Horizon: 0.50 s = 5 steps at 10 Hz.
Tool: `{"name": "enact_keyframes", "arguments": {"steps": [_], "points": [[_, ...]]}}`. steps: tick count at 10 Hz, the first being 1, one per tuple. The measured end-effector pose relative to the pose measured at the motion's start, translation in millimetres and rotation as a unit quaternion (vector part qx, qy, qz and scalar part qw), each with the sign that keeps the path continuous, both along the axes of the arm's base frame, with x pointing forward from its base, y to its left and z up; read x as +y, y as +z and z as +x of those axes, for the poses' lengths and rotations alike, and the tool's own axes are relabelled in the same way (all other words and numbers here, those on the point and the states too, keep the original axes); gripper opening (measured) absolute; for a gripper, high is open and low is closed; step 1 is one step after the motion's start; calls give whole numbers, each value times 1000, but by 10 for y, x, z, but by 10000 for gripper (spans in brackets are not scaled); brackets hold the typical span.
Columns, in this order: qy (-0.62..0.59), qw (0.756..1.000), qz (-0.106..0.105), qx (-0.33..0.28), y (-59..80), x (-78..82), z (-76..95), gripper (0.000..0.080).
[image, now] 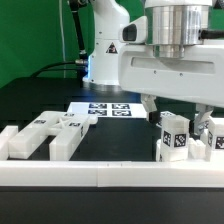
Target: Assemble chair
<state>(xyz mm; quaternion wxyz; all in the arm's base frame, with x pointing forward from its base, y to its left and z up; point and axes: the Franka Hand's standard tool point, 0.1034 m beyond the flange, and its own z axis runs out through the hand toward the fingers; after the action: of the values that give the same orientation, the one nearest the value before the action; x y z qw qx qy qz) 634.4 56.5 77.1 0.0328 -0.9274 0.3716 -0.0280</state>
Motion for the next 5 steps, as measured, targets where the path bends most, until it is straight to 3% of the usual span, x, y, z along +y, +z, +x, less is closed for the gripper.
{"name": "enact_keyframes", "arguments": {"steps": [2, 5], "points": [[143, 990, -11, -5, -12, -30, -3, 649], [245, 969, -19, -9, -13, -14, -5, 649]]}}
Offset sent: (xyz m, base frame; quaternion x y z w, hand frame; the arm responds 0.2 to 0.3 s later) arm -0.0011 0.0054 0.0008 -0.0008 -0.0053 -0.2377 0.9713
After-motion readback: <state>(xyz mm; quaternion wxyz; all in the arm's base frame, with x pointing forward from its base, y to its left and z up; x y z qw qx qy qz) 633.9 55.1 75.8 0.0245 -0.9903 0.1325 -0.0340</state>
